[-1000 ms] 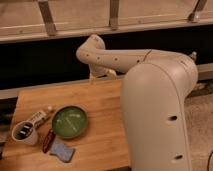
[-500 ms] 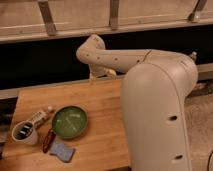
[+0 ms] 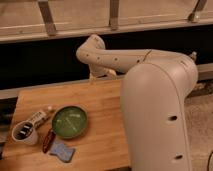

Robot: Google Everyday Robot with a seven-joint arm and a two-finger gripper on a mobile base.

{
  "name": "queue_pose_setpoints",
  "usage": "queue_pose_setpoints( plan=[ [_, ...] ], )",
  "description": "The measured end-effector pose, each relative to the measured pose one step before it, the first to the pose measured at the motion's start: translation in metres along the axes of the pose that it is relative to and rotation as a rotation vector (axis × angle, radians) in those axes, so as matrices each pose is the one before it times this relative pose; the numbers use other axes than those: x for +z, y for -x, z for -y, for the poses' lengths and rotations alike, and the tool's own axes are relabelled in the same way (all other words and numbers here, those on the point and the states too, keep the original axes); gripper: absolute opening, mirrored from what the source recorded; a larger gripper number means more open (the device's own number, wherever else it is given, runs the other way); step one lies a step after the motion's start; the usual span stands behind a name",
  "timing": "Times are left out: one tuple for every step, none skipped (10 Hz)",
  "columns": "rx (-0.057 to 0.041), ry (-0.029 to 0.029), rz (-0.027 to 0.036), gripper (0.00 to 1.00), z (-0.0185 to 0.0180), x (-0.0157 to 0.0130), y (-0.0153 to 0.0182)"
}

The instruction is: Pick up the ceramic bowl

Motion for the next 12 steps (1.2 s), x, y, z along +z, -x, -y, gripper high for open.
queue_pose_setpoints(
  plan=[
    [-0.00014,-0.00007,-0.00020,0.80,0.00005,0.00014,-0.00017],
    [-0.00454,0.00223,0.00089,0.80,-0.00071,0.00012,-0.00050],
    [-0.01750,0.01017,0.00414,0.80,-0.00267,0.00017,-0.00075],
    [-0.03301,0.02282,0.00709,0.80,-0.00886,0.00041,-0.00223],
    [-0.04412,0.03116,0.00504,0.80,-0.01711,-0.00030,-0.00532],
    [-0.03321,0.02747,0.00405,0.80,-0.01700,-0.00026,-0.00404],
    [-0.04900,0.04980,0.00251,0.80,-0.02813,0.00167,-0.00618],
    [-0.02451,0.04263,-0.00111,0.80,-0.01556,0.00271,-0.00265],
    [-0.01097,0.07442,-0.01682,0.80,-0.01270,0.00457,-0.00707],
    [-0.00185,0.07428,-0.00853,0.80,-0.00821,0.00270,-0.00563],
    [-0.00360,0.05598,-0.00395,0.80,-0.00931,0.00124,-0.00285],
    [-0.00343,0.01623,-0.00131,0.80,-0.00460,0.00068,-0.00015]
  ],
)
